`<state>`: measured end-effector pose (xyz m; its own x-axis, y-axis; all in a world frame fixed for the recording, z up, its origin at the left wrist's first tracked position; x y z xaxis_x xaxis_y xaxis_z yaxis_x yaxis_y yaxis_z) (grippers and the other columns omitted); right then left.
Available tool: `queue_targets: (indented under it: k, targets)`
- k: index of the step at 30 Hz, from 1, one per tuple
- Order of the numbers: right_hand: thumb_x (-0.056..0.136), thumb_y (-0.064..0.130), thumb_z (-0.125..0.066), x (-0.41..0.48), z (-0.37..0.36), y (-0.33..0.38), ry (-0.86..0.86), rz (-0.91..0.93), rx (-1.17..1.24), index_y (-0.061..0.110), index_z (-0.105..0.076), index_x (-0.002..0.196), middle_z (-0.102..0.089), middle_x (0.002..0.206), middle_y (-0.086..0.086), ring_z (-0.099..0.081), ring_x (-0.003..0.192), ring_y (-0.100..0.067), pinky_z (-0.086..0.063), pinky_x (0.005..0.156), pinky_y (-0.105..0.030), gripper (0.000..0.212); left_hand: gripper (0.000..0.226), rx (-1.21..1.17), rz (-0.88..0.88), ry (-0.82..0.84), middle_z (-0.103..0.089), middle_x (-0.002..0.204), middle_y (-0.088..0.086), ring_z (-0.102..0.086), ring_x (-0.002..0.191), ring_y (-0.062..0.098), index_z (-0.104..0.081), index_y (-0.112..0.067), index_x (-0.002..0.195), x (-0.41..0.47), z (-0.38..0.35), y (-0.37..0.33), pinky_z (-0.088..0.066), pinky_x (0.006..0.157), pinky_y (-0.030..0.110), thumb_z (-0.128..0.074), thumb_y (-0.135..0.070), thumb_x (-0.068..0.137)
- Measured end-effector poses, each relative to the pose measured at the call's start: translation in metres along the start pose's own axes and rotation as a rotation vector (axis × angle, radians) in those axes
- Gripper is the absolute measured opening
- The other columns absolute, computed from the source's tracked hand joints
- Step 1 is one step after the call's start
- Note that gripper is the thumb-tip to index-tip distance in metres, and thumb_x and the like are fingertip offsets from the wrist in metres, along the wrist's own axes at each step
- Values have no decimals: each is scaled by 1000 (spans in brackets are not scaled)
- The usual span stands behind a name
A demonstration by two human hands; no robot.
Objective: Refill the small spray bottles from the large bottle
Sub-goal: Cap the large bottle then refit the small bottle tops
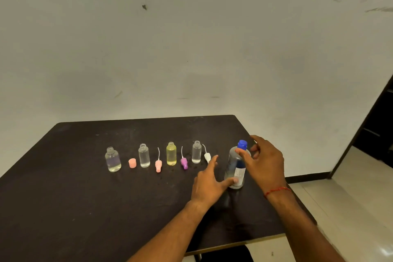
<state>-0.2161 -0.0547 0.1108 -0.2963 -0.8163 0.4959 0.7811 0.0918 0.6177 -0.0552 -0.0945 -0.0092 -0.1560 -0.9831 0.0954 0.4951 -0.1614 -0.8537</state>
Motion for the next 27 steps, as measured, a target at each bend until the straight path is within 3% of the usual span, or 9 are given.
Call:
queue_targets:
  k: [3, 6, 10, 13, 16, 21, 27]
  targets:
    - [82, 26, -76, -21, -1, 19, -85, 132, 117, 13, -67, 109, -62, 85, 6, -57, 69, -6, -49, 73, -12, 31, 58, -107, -34, -239, -72, 116, -16, -64, 110, -2, -65, -34, 122, -8, 34, 13, -53, 98, 35, -73, -67, 75]
    - [80, 18, -79, -37, -28, 33, -72, 181, 178, 15, -69, 96, -64, 79, 6, -61, 68, -5, -51, 67, -10, 19, 14, -159, -31, -443, -73, 79, -19, -69, 78, -4, -74, -30, 88, -14, 63, 23, -58, 78, 35, -74, -44, 85]
    - [83, 16, -75, -42, -84, 34, 66, 115, 161, 14, -68, 112, -68, 97, 4, -64, 83, -6, -48, 77, -8, 30, 2, -156, -25, -540, -71, 76, -17, -67, 75, -1, -73, -27, 87, -7, 86, 29, -56, 71, 30, -73, -28, 89]
    - [89, 18, -66, -35, -116, 27, 147, 88, 33, 16, -63, 119, -65, 109, 0, -63, 99, -14, -49, 88, -21, 30, 21, -120, -24, -519, -73, 102, -11, -67, 94, 3, -72, -21, 110, 9, 87, 35, -56, 87, 30, -72, -25, 89]
    - [92, 20, -59, -23, -138, 23, 219, 36, -120, 16, -59, 120, -61, 116, -3, -61, 105, -19, -51, 90, -30, 28, 38, -74, -16, -451, -68, 126, -3, -62, 110, 8, -66, -16, 127, 26, 81, 36, -47, 94, 20, -70, -25, 91]
    - [95, 20, -56, -8, -164, 13, 311, -38, -218, 13, -54, 124, -57, 124, -8, -56, 114, -23, -48, 95, -33, 30, 52, -74, 11, -363, -62, 135, -1, -60, 118, 14, -56, -16, 139, 46, 67, 41, -50, 101, 31, -70, -32, 91]
    - [96, 21, -52, 2, -188, 6, 404, -74, -294, 9, -56, 117, -59, 118, -13, -56, 110, -28, -49, 88, -34, 25, 62, -52, 24, -331, -62, 135, 3, -57, 125, 16, -52, -15, 142, 68, 63, 41, -47, 104, 28, -73, -37, 88]
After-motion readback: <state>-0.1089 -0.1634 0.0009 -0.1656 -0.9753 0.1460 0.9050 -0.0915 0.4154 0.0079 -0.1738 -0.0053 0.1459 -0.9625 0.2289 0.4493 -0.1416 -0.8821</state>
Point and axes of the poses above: each hand's wrist, its own x-axis towards the middle knuckle, its own z-axis out of the back of the hand, y = z × x, the point moved 7 cm from there along x, towards the middle knuckle
